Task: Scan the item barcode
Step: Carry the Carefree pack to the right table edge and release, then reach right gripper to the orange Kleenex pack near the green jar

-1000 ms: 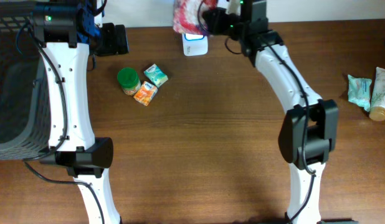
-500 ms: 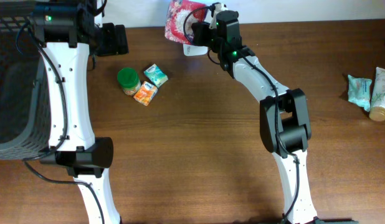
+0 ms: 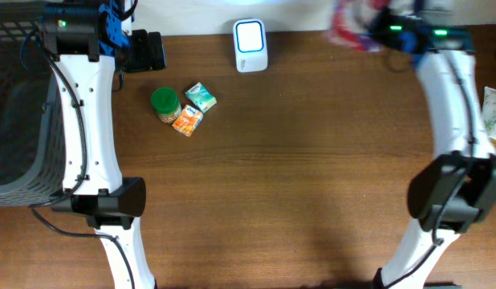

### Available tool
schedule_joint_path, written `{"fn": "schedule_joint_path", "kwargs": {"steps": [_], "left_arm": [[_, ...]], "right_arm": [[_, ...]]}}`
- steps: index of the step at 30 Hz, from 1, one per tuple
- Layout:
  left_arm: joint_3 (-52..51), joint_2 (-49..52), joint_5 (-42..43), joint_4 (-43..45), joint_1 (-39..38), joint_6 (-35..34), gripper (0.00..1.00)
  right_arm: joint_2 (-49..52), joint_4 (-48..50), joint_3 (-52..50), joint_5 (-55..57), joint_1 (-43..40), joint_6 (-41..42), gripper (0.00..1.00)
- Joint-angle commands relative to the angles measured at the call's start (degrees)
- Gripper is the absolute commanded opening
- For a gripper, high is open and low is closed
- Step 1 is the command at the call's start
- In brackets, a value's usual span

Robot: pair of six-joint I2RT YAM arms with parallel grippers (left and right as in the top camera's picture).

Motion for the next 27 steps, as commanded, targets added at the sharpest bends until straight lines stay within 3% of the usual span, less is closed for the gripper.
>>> {"fn": "schedule_joint_path", "kwargs": {"steps": [1,4,7,8,9,12,14,17,19,20,23,27], "left_arm": [[0.66,-0.63,-0.46,-0.02,-0.07,0.31,0.99],[0.66,-0.63,-0.46,-0.02,-0.04,0.31,0.99],[0.66,-0.63,-0.46,-0.02,-0.07,0.31,0.99],[0.66,-0.63,-0.46,-0.02,-0.07,0.31,0.99],[0.66,-0.63,-0.46,-0.02,-0.07,0.31,0.99],[0.66,-0.63,-0.46,-0.02,0.0,0.31,0.99],[0.66,-0.63,-0.46,-0.02,-0.07,0.31,0.99],[0.66,-0.63,-0.46,-0.02,-0.07,0.31,0.99],[0.66,-0.63,-0.46,-0.02,-0.07,0.31,0.99],[0.66,-0.63,-0.46,-0.02,-0.04,0.31,0.99],[0.66,-0.63,-0.46,-0.02,-0.07,0.31,0.99],[0.66,-0.63,-0.46,-0.02,-0.04,0.31,0.99]], "right_arm": [[1.33,-8.55,-2.08,2.6,-10.25,-5.62,0.04],[3.69,-9.94,-5.25,2.64,-15.56,-17.27,0.04],[5.55,-7.74,-8.7,6.64,-18.05,-18.73,0.05],[6.29,-6.12,-9.81,9.4,-18.62,-18.73,0.11],[6.62,-5.55,-10.16,11.15,-18.91,-18.73,0.28],[6.88,-5.03,-10.29,20.61,-18.88,-18.67,0.29],[6.14,-6.82,-9.05,23.12,-18.91,-18.71,0.71],[4.11,-12.59,-3.78,22.01,-18.69,-15.82,0.76],[2.34,-18.51,2.71,11.02,-17.86,-13.9,0.76],[1.33,-21.53,6.27,-2.78,-17.14,-13.92,0.76],[0.48,-23.56,8.0,-30.4,-13.7,-13.97,0.76],[0.81,-25.14,6.43,-31.58,-2.38,-18.58,0.81]]}}
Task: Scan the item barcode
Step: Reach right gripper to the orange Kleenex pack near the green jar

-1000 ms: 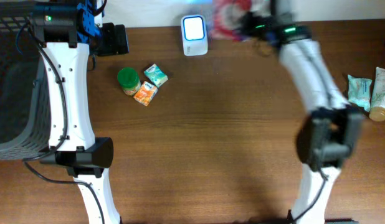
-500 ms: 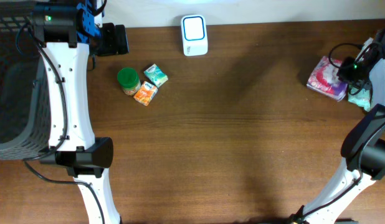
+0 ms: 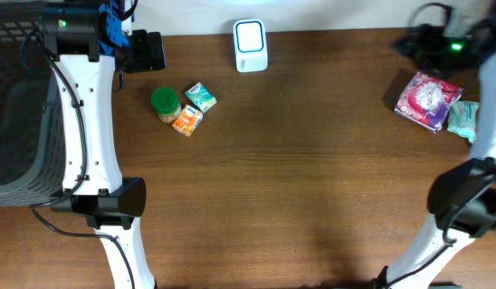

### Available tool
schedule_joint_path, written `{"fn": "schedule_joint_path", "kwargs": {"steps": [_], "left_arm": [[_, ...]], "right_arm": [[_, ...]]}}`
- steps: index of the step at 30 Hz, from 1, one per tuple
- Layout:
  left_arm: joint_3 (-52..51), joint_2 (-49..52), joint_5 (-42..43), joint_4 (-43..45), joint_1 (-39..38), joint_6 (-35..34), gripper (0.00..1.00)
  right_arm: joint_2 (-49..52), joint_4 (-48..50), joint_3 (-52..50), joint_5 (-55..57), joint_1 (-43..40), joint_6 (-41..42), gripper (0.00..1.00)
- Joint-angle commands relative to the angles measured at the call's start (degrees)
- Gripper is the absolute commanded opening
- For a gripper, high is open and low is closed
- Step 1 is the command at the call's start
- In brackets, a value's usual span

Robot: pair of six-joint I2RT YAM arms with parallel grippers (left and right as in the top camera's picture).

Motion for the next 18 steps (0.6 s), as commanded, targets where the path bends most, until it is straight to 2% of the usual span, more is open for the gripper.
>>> {"fn": "schedule_joint_path", "kwargs": {"steps": [1,2,3,4,7,11,14,16,17,18], "left_arm": [[0.66,-0.63,-0.44,-0.04,-0.04,0.31,0.99],[0.66,-0.63,-0.44,-0.04,-0.04,0.31,0.99],[0.66,-0.63,-0.44,-0.04,-0.04,0.31,0.99],[0.66,-0.63,-0.44,-0.04,-0.04,0.31,0.99],[0.66,-0.63,-0.44,-0.04,-0.07,0.31,0.99],[0.66,-0.63,-0.44,-0.04,-0.07,0.31,0.99],[0.66,-0.63,-0.42,-0.04,-0.07,0.31,0.99],[0.66,-0.63,-0.44,-0.04,-0.07,0.31,0.99],[0.66,-0.63,-0.44,-0.04,-0.07,0.31,0.99],[0.66,-0.63,-0.44,-0.04,-0.04,0.31,0.99]], "right_arm": [[0.11,-0.81,-1.53,-3.54,9.49,-3.61,0.84],[0.46,-0.52,-2.08,-0.15,13.09,-3.56,0.85],[1.29,-0.17,-2.34,3.93,18.23,-3.56,0.96],[1.88,0.2,-2.34,5.11,20.09,-3.54,0.99],[5.6,5.03,-2.34,7.72,30.75,-0.79,0.99],[11.21,13.27,-2.34,12.98,39.19,21.03,0.99],[15.04,18.18,-2.34,13.03,43.21,27.89,1.0],[17.49,20.74,-2.34,13.03,45.42,33.24,0.83],[18.62,22.47,-2.34,13.05,46.49,34.45,0.78],[19.26,23.58,-2.34,13.0,47.19,35.5,0.77]]}}
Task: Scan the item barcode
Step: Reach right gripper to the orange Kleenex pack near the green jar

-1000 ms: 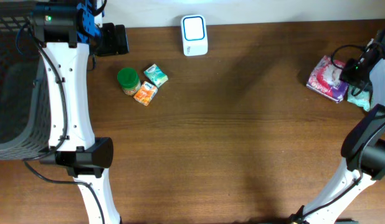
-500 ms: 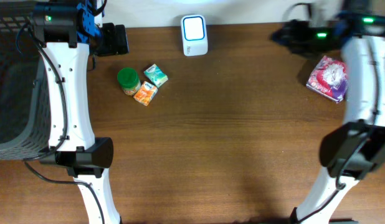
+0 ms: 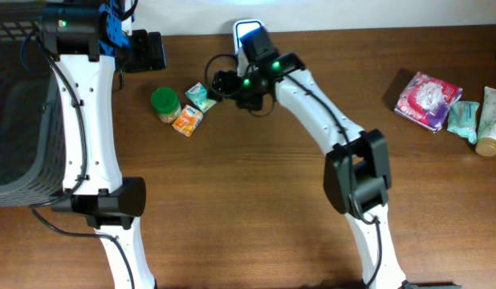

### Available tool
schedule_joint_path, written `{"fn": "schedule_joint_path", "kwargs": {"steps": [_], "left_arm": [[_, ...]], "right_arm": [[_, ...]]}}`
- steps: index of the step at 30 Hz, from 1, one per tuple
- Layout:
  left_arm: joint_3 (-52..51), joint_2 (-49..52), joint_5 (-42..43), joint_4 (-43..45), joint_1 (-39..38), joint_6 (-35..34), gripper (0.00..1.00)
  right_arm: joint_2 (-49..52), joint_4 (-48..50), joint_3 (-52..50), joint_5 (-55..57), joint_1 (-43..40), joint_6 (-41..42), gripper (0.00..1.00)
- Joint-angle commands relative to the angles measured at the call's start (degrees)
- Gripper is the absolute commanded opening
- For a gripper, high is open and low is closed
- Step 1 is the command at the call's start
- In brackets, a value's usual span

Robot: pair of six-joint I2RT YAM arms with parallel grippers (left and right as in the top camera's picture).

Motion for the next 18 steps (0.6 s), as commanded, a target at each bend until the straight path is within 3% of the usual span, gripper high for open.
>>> {"fn": "schedule_joint_path", "kwargs": {"steps": [1,3,8,14,15,17,18], "left_arm": [[0.66,-0.63,-0.44,-0.07,-0.04,0.31,0.99],[0.66,-0.63,-0.44,-0.07,-0.07,0.31,0.99],[0.66,-0.63,-0.44,-0.07,-0.04,0.31,0.99],[0.66,-0.63,-0.44,-0.07,-0.04,0.31,0.99],[0.66,-0.63,-0.44,-0.07,-0.07,0.31,0.99],[0.66,-0.63,-0.44,-0.07,-0.07,0.31,0.99],[0.66,-0.63,-0.44,-0.07,-0.04,0.31,0.99]], "right_arm": [[3.39,2.95,-0.31,1.22,3.34,9.05,0.75],[4.68,4.22,-0.31,5.05,5.22,13.88,0.67],[7.76,8.28,-0.31,8.7,8.94,20.92,0.57],[10.38,11.78,-0.31,10.4,10.71,23.63,0.54],[10.8,11.67,-0.31,10.8,10.88,23.63,0.5],[11.43,11.13,-0.31,11.04,10.86,23.23,0.22],[11.43,10.43,-0.31,12.37,10.88,23.19,0.21]]}}
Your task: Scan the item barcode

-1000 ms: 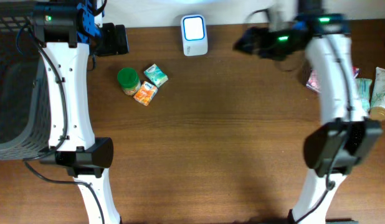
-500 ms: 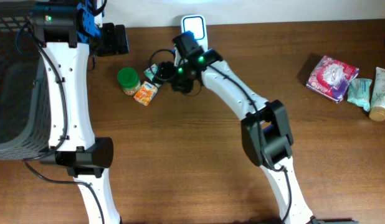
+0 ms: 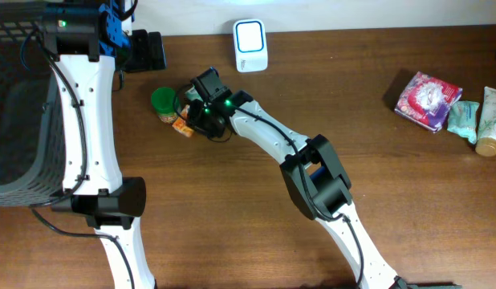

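The white barcode scanner (image 3: pixel 250 46) stands at the table's back edge. My right gripper (image 3: pixel 198 111) reaches far left and sits low over the small items beside the green-lidded jar (image 3: pixel 162 101). It covers the teal packet. Only a corner of the orange packet (image 3: pixel 180 125) shows beneath it. The wrist hides its jaws, so whether they are open or shut is unclear. My left gripper (image 3: pixel 148 50) hangs at the back left, away from the items, and its fingers are too dark to read.
A dark mesh basket (image 3: pixel 15 104) fills the left edge. At the far right lie a pink packet (image 3: pixel 428 100), a teal tube (image 3: pixel 463 117) and a cream tube (image 3: pixel 489 120). The left arm's white link (image 3: pixel 86 120) runs down the left side.
My right gripper has moved from beside the scanner down and to the left. It is now on top of the teal and orange packets, and the teal packet is hidden. The left arm is unchanged.
First a blurred pink packet was at my right gripper at the back right. Then that packet lay on the table at the right with the gripper behind it. Then the right arm was stretched across near the scanner, and now it is over the small packets.
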### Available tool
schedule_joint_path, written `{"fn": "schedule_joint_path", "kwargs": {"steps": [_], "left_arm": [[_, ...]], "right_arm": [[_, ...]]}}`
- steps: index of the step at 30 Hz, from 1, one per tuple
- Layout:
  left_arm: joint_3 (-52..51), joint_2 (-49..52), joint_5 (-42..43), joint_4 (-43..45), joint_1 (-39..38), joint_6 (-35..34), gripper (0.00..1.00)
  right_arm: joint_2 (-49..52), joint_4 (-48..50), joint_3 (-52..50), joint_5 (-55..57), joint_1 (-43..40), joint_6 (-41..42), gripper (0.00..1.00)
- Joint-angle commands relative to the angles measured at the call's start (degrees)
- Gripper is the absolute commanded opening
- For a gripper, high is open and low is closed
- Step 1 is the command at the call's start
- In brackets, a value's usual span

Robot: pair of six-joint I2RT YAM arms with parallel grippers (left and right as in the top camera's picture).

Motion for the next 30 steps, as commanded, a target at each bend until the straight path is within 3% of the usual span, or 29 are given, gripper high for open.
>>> {"fn": "schedule_joint_path", "kwargs": {"steps": [1,4,7,13,14,15,16,21,27,29,30], "left_arm": [[0.66,-0.63,-0.46,-0.04,-0.07,0.31,0.99],[0.66,-0.63,-0.46,-0.04,-0.04,0.31,0.99],[0.66,-0.63,-0.46,-0.04,-0.07,0.31,0.99],[0.66,-0.63,-0.46,-0.04,-0.04,0.31,0.99],[0.66,-0.63,-0.46,-0.04,-0.07,0.31,0.99],[0.66,-0.63,-0.46,-0.04,-0.07,0.31,0.99],[0.66,-0.63,-0.46,-0.04,-0.04,0.31,0.99],[0.66,-0.63,-0.46,-0.04,-0.04,0.31,0.99],[0.66,-0.63,-0.46,-0.04,-0.04,0.31,0.99],[0.66,-0.63,-0.46,-0.04,-0.04,0.31,0.99],[0.66,-0.63,-0.46,-0.04,-0.04,0.31,0.99]], "right_arm": [[1.16,-1.27,-0.28,3.26,0.57,-0.57,0.2],[0.68,-4.37,-0.26,2.75,-0.72,-4.85,0.04],[-2.73,-14.82,-0.11,2.58,-3.67,-11.19,0.04],[-10.25,-37.24,-0.11,6.69,-8.96,-33.64,0.05],[-10.12,-41.0,-0.2,12.72,-10.16,-34.64,0.08],[-10.1,-44.35,-0.22,20.31,-11.28,-34.64,0.25],[-10.1,-45.33,-0.22,23.12,-11.74,-34.67,0.31],[-10.36,-51.12,3.72,24.44,-12.87,-39.1,0.36],[-10.34,-48.46,6.47,19.3,-6.38,-42.07,0.39],[-10.32,-45.33,6.47,22.21,-3.3,-40.37,0.49],[-10.21,-44.54,6.47,24.9,-2.12,-37.44,0.5]]}}
